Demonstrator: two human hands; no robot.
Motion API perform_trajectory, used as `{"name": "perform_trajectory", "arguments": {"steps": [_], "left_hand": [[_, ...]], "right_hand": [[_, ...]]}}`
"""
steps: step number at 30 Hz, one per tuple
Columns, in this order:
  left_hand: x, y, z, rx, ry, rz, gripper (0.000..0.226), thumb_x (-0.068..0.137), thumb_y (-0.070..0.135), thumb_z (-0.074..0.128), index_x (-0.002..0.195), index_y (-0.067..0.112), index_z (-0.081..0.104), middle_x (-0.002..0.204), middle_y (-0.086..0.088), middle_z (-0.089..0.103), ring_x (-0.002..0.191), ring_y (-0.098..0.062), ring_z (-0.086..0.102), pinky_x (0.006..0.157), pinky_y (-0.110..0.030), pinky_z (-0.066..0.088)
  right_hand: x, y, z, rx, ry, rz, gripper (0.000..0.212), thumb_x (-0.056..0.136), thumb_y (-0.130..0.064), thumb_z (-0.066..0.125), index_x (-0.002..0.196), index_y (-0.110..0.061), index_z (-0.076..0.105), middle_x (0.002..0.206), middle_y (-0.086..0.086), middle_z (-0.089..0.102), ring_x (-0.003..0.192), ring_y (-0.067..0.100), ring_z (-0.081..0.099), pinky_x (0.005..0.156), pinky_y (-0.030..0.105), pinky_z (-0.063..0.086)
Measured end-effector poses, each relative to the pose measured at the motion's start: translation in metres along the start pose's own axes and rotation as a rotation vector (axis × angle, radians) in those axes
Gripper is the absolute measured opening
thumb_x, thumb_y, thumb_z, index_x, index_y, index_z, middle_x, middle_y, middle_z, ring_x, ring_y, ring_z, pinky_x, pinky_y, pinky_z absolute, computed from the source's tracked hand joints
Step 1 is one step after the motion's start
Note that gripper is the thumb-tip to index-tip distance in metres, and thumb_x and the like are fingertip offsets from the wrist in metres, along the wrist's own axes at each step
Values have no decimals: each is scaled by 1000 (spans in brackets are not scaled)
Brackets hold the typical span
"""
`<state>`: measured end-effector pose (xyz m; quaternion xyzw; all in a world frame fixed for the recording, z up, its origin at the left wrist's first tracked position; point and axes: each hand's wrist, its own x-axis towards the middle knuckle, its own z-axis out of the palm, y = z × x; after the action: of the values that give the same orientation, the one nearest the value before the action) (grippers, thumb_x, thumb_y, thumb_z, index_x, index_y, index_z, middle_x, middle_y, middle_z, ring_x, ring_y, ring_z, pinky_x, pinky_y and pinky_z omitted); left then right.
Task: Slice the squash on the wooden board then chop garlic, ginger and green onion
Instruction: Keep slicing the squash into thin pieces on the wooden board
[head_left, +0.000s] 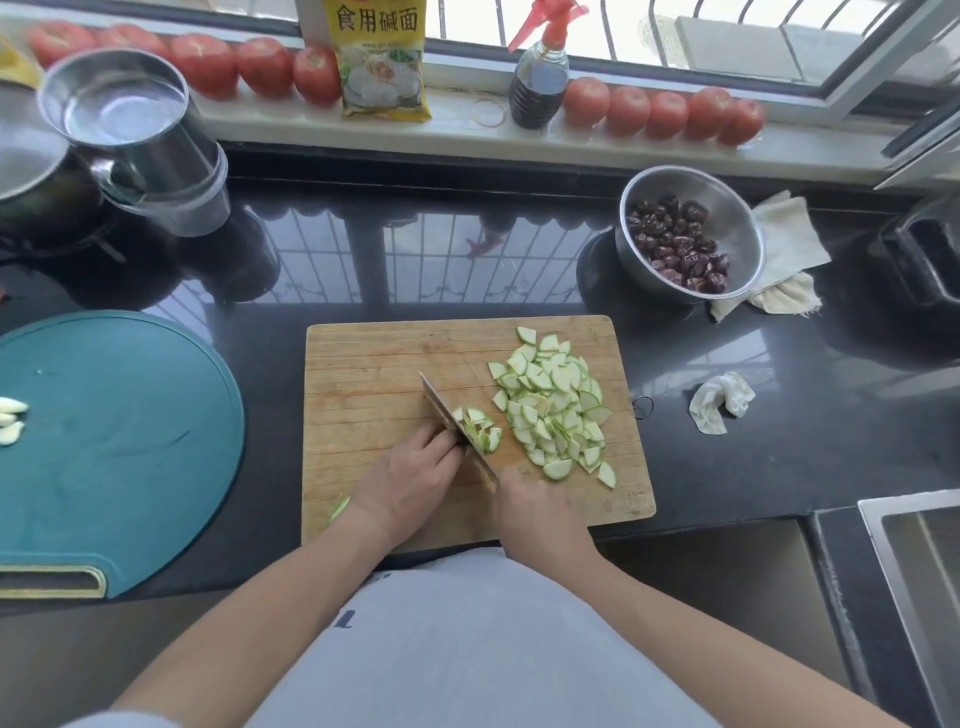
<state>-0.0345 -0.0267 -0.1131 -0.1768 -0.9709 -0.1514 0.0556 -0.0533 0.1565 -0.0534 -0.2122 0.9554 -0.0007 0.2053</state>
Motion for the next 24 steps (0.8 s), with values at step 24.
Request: {"name": "perform_trajectory", "arguments": {"steps": [24], "left_hand": [[-9, 4, -7, 9, -44, -15, 41, 90, -4, 41, 123, -1, 66, 122, -15, 65, 108, -31, 63, 69, -35, 59]], "right_hand": [[0, -3, -5, 63, -55, 8, 12, 96, -16, 39, 84, -15, 38, 69, 6, 56, 64, 29, 58, 49, 33, 28]]}}
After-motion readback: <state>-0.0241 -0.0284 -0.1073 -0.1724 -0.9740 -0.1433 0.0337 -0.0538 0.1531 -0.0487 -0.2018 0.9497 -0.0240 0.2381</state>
